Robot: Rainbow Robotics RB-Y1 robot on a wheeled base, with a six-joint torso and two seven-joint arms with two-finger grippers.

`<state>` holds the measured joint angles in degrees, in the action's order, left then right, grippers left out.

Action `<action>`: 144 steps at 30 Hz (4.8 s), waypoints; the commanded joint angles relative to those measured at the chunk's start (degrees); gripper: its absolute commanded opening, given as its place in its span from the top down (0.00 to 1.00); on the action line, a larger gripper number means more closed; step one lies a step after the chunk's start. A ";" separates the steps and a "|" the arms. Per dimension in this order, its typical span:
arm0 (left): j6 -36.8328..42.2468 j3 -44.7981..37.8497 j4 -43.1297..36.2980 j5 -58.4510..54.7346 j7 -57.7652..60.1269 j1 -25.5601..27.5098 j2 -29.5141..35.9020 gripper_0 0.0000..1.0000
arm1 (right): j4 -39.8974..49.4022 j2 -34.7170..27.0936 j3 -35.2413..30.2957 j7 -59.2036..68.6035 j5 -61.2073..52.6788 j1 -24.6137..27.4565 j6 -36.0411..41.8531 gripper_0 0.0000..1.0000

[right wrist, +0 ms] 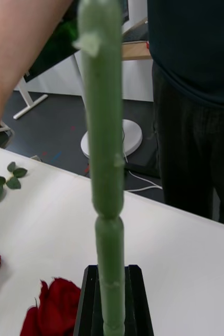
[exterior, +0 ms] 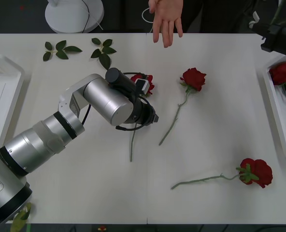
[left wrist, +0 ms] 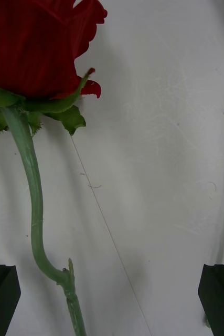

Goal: Place the red flowers into the right box and the blue flowers into the left box. If a person shows an open palm, hand one flower to the person first, then continue sorting.

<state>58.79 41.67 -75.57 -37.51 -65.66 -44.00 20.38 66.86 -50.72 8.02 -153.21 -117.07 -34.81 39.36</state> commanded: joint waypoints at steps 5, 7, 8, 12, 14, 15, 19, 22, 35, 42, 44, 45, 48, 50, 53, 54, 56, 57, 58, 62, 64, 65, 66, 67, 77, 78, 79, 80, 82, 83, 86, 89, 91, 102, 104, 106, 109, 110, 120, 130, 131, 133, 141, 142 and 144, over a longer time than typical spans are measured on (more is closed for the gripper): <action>-0.69 0.70 -0.63 0.50 -0.17 -2.58 -0.95 0.00 | 1.26 8.70 0.33 -1.79 7.99 -8.00 -4.46 1.00; -0.69 0.70 -0.63 0.50 -0.17 -2.58 -0.95 0.00 | 1.17 10.37 0.77 -1.79 9.31 -8.79 -5.61 1.00; -0.69 0.70 -0.63 0.50 -0.17 -2.58 -0.95 0.00 | 1.26 10.81 0.94 -1.79 9.66 -8.96 -5.87 1.00; -0.69 0.70 -0.63 0.50 -0.17 -2.58 -0.95 0.00 | 1.17 13.01 3.75 -1.79 11.24 -11.07 -8.68 1.00; -0.69 0.70 -0.63 0.50 -0.17 -2.58 -0.95 0.00 | 1.17 14.07 5.78 -1.79 11.33 -12.13 -11.32 1.00; -0.69 0.70 -0.63 0.50 -0.17 -2.58 -0.95 0.00 | 1.17 14.33 6.21 -1.79 11.42 -12.30 -12.02 1.00; -0.69 0.70 -0.63 0.50 -0.17 -2.58 -0.95 0.00 | 1.17 16.70 8.32 -1.79 12.48 -13.62 -15.98 1.00; -0.69 0.70 -0.63 0.50 -0.17 -2.58 -0.95 0.00 | 1.17 18.20 8.32 -1.79 15.73 -14.67 -16.77 1.00; -0.69 0.70 -0.63 0.50 -0.17 -2.58 -0.95 0.00 | 1.17 18.72 8.41 -1.79 16.69 -14.85 -15.89 1.00; -0.69 0.70 -0.63 0.50 -0.17 -2.58 -0.95 0.00 | 1.26 18.72 8.41 -1.79 16.69 -14.85 -15.89 1.00; -0.69 0.70 -0.63 0.50 -0.17 -2.58 -0.95 0.00 | 1.17 18.72 8.41 -1.79 16.69 -14.85 -15.89 1.00; -0.69 0.70 -0.63 0.50 -0.17 -2.58 -0.95 0.00 | 1.17 18.72 8.41 -1.79 16.69 -14.85 -15.80 1.00; -0.69 0.70 -0.63 0.50 -0.17 -2.58 -0.95 0.00 | 1.17 18.64 8.41 -1.79 16.78 -14.85 -15.89 0.59; -0.69 0.70 -0.63 0.50 -0.17 -2.58 -0.95 0.00 | 1.26 18.55 8.41 -1.79 16.69 -14.85 -15.80 0.29; -0.69 0.70 -0.63 0.50 -0.17 -2.58 -0.95 0.00 | 1.26 18.37 8.41 -1.79 16.69 -14.85 -15.01 0.14; -0.69 0.70 -0.63 0.50 -0.17 -2.58 -0.95 0.00 | 1.17 18.37 8.41 -1.79 16.69 -14.94 -14.83 0.12; -0.69 0.70 -0.63 0.50 -0.17 -2.58 -0.95 0.00 | 1.26 18.20 8.41 -1.79 16.52 -14.85 -14.66 0.07; -0.69 0.70 -0.63 0.50 -0.17 -2.58 -0.95 0.00 | 1.26 18.11 8.32 -1.79 16.52 -14.94 -14.40 0.05; -0.69 0.70 -0.63 0.50 -0.17 -2.58 -0.95 0.00 | 1.26 18.11 8.41 -1.79 16.52 -14.94 -14.40 0.05; -0.69 0.70 -0.63 0.50 -0.17 -2.58 -0.95 0.00 | 1.26 17.41 8.41 -1.79 15.46 -15.03 -13.52 0.02; -0.69 0.70 -0.63 0.50 -0.17 -2.58 -0.95 0.00 | 1.26 16.88 8.41 -1.79 14.94 -15.03 -12.55 0.02; -0.69 0.70 -0.63 0.50 -0.17 -2.58 -0.95 0.00 | 1.17 16.00 8.41 -1.79 14.23 -15.11 -11.93 0.02; -0.69 0.70 -0.63 0.50 -0.17 -2.58 -0.95 0.00 | 1.26 15.21 8.41 -1.79 13.97 -15.11 -10.97 0.02; -0.69 0.70 -0.63 0.50 -0.17 -2.58 -0.95 0.00 | 1.17 14.77 8.41 -1.79 13.88 -15.11 -10.35 0.02; -0.69 0.70 -0.63 0.50 -0.17 -2.58 -0.95 0.00 | 1.26 0.00 10.52 -1.79 9.31 -15.03 6.79 0.02; -0.69 0.70 -0.63 0.50 -0.17 -2.58 -0.95 0.00 | 1.26 -2.37 12.46 -1.79 7.38 -15.03 8.37 0.02; -0.69 0.70 -0.63 0.50 -0.17 -2.58 -0.95 0.00 | 1.26 -3.51 13.25 -1.79 6.41 -15.03 8.90 0.02; -0.69 0.70 -0.63 0.50 -0.17 -2.58 -0.95 0.00 | 1.61 -5.71 15.09 -1.79 4.39 -15.03 9.95 0.02; -0.69 0.70 -0.63 0.50 -0.17 -2.58 -0.95 0.00 | 2.14 -8.79 17.99 -1.79 2.37 -15.03 11.27 0.02; -0.69 0.70 -0.63 0.50 -0.17 -2.58 -0.95 0.00 | 2.93 -10.46 19.31 -1.79 2.28 -15.03 12.06 0.02; -0.69 0.70 -0.63 0.50 -0.17 -2.58 -0.95 0.00 | 4.95 -13.36 21.68 1.77 3.60 -15.03 14.87 0.02; -0.69 0.70 -0.63 0.50 -0.17 -2.58 -0.95 0.00 | 7.32 -15.73 23.44 13.11 5.00 -15.03 17.95 0.02; -0.69 0.70 -0.63 0.50 -0.17 -2.58 -0.95 0.00 | 9.08 -16.78 23.97 20.41 7.20 -15.03 19.44 0.02; -0.69 0.70 -0.63 0.50 -0.17 -2.58 -0.95 0.00 | 22.88 -19.51 24.06 81.31 16.78 -13.18 27.53 0.01; -0.69 0.70 -0.63 0.50 -0.17 -2.58 -0.95 0.00 | 26.22 -20.39 24.06 91.95 18.10 -11.95 27.44 0.00; -0.69 0.70 -0.63 0.50 -0.17 -2.58 -0.95 0.00 | 28.41 -20.83 24.06 100.91 18.19 -10.72 27.44 0.00; -0.69 0.70 -0.63 0.50 -0.17 -2.58 -0.95 0.00 | 31.84 -21.97 24.06 113.66 18.19 -8.87 27.35 0.00; -0.69 0.70 -0.63 0.50 -0.17 -2.58 -0.95 0.00 | 33.16 -22.50 24.06 118.40 18.19 -8.35 27.44 0.00; 2.03 2.10 -4.32 1.03 0.01 19.48 2.56 0.00 | 41.42 -26.72 23.79 144.24 17.57 -2.02 25.51 0.00; 1.86 2.19 -4.32 3.41 -0.25 19.57 2.48 0.86 | 50.65 -28.56 16.06 158.57 16.87 11.96 23.31 0.00; 1.86 2.19 -4.32 3.58 -0.34 19.57 2.48 0.99 | 51.62 -28.65 15.09 159.45 17.40 13.63 23.05 0.00; 1.77 2.19 -4.32 4.02 -0.34 19.57 2.48 1.00 | 53.99 -28.74 13.07 161.03 19.33 17.14 22.61 0.00; 1.51 2.10 -4.32 5.78 -0.34 19.66 2.48 1.00 | 61.55 -28.21 8.94 164.81 31.02 31.47 17.60 0.00; 1.51 2.10 -4.32 5.95 -0.43 19.66 2.56 1.00 | 61.73 -28.03 8.94 164.81 31.81 32.17 16.98 0.00; 1.51 2.19 -4.32 6.22 -0.34 19.66 2.48 1.00 | 61.81 -26.80 9.03 164.81 34.18 34.46 15.31 0.00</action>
<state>58.62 39.99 -83.74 -31.24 -66.77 -31.61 23.04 126.94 -76.89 17.68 11.01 -85.54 -3.14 56.54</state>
